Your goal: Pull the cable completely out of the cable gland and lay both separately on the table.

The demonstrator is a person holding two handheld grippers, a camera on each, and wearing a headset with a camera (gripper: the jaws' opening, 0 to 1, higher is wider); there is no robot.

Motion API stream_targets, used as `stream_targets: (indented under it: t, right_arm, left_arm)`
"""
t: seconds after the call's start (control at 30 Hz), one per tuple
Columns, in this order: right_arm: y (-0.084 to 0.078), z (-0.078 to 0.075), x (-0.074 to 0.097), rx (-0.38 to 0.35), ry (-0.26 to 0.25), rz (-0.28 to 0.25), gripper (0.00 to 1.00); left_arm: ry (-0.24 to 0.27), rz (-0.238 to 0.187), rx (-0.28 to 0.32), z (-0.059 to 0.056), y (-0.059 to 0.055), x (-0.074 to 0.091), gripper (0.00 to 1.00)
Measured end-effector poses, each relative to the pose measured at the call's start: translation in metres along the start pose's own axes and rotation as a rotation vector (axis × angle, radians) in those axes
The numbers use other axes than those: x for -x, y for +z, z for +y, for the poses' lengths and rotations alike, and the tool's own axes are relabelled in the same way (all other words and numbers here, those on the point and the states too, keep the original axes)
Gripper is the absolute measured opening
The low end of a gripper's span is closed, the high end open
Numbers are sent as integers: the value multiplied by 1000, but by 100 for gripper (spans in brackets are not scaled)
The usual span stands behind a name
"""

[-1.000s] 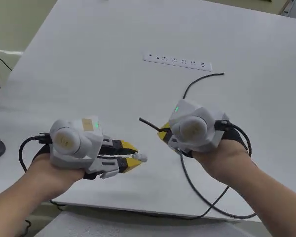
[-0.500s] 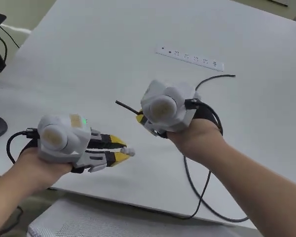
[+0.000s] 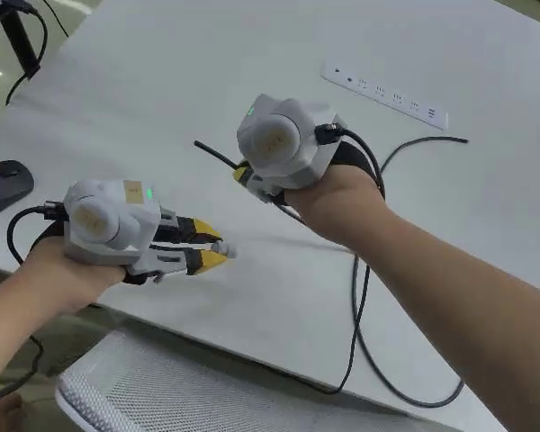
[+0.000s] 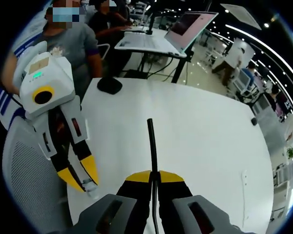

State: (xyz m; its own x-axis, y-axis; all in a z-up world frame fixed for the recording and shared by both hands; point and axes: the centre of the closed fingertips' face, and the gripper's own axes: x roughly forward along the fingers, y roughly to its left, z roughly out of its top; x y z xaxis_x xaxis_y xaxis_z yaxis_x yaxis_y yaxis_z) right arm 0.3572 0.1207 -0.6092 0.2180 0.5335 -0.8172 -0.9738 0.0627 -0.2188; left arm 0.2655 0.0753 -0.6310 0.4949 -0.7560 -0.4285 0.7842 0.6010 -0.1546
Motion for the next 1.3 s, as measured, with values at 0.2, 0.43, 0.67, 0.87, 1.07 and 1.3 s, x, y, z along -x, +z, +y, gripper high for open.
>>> stream_targets:
  t: [0.2, 0.43, 0.67, 0.87, 1.07, 1.3]
  right_arm:
    - [-1, 10, -25, 79, 83, 9, 0]
    - [-7, 13, -52, 75, 136, 41, 0]
    - [-18, 17, -72, 47, 171, 70, 0]
    - [-22, 21, -81, 59, 174, 78, 0]
    - [-26, 25, -88, 62, 180, 80, 0]
    - [-31, 27, -92, 58, 174, 78, 0]
  left_arm:
    - [23, 9, 8, 7, -13, -4, 15]
    - [42, 16, 28, 19, -27, -11, 16]
    - [61, 22, 54, 29, -38, -16, 16]
    - [70, 25, 66, 31, -43, -19, 16]
    - [66, 37, 69, 31, -48, -23, 16]
    - [60, 55, 63, 30, -54, -25, 16]
